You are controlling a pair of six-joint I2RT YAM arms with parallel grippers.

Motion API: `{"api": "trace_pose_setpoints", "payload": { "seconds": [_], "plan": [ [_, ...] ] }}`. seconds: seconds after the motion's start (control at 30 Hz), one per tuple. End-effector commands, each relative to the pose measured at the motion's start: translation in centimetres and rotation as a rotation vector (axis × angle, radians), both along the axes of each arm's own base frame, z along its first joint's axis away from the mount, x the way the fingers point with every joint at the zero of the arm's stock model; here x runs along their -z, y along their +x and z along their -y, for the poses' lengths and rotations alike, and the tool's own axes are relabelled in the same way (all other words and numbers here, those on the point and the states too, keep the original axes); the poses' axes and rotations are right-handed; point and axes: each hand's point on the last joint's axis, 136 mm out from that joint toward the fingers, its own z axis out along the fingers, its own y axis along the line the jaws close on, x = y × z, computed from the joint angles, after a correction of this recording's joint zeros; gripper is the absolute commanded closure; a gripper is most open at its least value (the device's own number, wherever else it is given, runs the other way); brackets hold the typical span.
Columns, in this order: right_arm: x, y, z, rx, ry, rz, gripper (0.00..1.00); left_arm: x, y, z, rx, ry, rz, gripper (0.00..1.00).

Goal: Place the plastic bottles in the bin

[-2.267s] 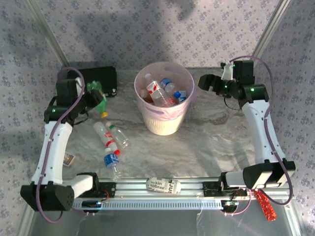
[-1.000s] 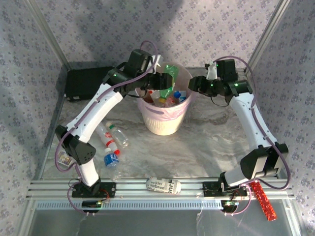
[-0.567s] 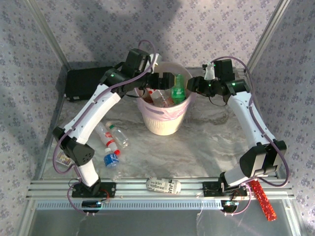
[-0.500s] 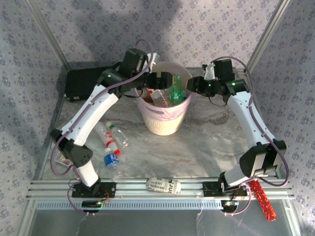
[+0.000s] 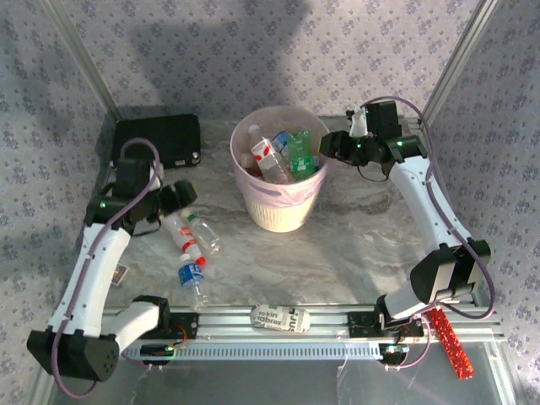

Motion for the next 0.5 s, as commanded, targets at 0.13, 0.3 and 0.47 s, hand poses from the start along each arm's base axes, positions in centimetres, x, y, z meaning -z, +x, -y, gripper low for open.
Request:
{"api": "trace_pose_setpoints", "payload": {
  "seconds": [0.13,0.3,0.47],
  "plan": [
    [-0.4,0.3,0.0,-0.010,-0.027,0.010,0.52,7.0,-7.6,1.4,-0.018,-0.119,-0.277,0.08],
    [-0.2,0.6,0.0,-0.007,-0.034,0.006,0.52,10.0,-11.5,1.3,-0.039,-0.088,-0.405,0.00],
    [-0.1,0.7,0.1,-0.001,-0.040,0.002,0.52,13.6,-12.4,1.7,-0.072,-0.101,-0.444,0.00]
  ]
}}
